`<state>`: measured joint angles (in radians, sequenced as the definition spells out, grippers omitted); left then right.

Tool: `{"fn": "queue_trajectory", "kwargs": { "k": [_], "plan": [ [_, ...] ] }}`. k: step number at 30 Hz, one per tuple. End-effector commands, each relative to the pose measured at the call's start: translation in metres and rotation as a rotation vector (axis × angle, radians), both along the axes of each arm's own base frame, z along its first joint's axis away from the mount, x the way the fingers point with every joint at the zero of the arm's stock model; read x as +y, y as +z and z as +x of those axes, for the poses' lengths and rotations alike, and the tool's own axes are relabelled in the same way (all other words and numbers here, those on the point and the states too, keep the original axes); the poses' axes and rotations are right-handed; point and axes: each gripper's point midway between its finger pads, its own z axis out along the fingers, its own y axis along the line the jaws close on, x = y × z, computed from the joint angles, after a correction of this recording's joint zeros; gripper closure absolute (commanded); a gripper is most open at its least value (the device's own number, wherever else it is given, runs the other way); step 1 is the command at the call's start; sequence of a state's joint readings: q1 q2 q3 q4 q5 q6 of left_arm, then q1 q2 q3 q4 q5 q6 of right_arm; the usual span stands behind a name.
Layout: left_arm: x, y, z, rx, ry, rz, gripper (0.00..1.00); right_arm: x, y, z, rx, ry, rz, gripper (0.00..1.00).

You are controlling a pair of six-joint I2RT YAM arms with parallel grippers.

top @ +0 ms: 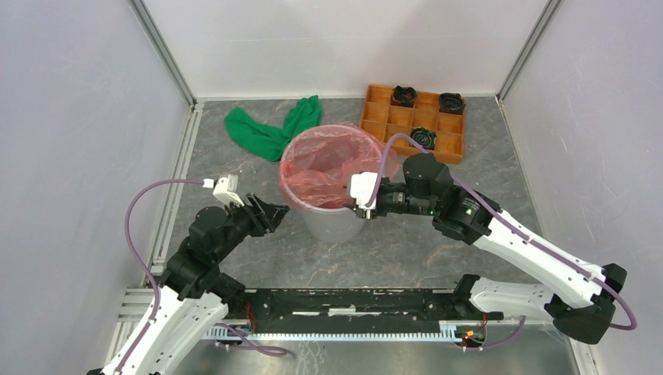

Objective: Put the trash bags into the trash bin

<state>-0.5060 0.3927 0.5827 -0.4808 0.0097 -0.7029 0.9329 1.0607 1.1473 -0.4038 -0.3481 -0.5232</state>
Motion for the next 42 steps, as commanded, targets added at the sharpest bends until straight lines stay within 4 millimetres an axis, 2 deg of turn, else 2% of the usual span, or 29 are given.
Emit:
{"fn": "queue_trajectory", "kwargs": {
  "k": [1,7,12,19,23,27,29,33,37,39,42],
  "plan": [
    [-0.004,0.018,0.004,-0.052,-0.012,-0.023,0.37,0.008,0.012,0.006,-0.095,0.015,0.03,0.58],
    [-0.004,0.021,0.006,-0.066,-0.007,-0.032,0.37,0.013,-0.01,0.008,-0.139,0.008,-0.035,0.53],
    [-0.001,0.018,0.007,-0.066,0.0,-0.006,0.36,0.018,-0.017,0.015,-0.186,0.0,-0.05,0.56],
    [0.001,0.025,0.005,-0.079,-0.009,0.023,0.36,0.022,-0.018,0.018,-0.195,0.007,-0.064,0.79],
    [0.008,0.032,0.005,-0.092,0.026,0.02,0.37,0.023,-0.016,0.017,-0.19,0.021,-0.087,0.99],
    [0.023,0.042,0.003,-0.116,0.095,0.028,0.38,0.018,-0.002,0.009,-0.164,0.021,-0.043,1.0],
    [0.027,0.048,0.002,-0.132,0.11,0.026,0.36,0.017,0.002,-0.002,-0.129,0.054,-0.02,1.0],
    [0.024,0.057,0.001,-0.143,0.098,0.009,0.36,0.009,0.008,-0.018,-0.074,0.07,0.024,0.99],
    [0.02,0.056,0.006,-0.131,0.092,0.005,0.36,0.003,0.014,-0.029,-0.042,0.076,0.074,0.99],
    [0.018,0.056,0.008,-0.123,0.088,0.005,0.36,0.0,0.011,-0.034,-0.025,0.086,0.07,1.0],
    [0.017,0.06,0.008,-0.123,0.088,0.0,0.36,-0.003,-0.006,-0.04,0.008,0.107,0.033,1.0]
  ]
}}
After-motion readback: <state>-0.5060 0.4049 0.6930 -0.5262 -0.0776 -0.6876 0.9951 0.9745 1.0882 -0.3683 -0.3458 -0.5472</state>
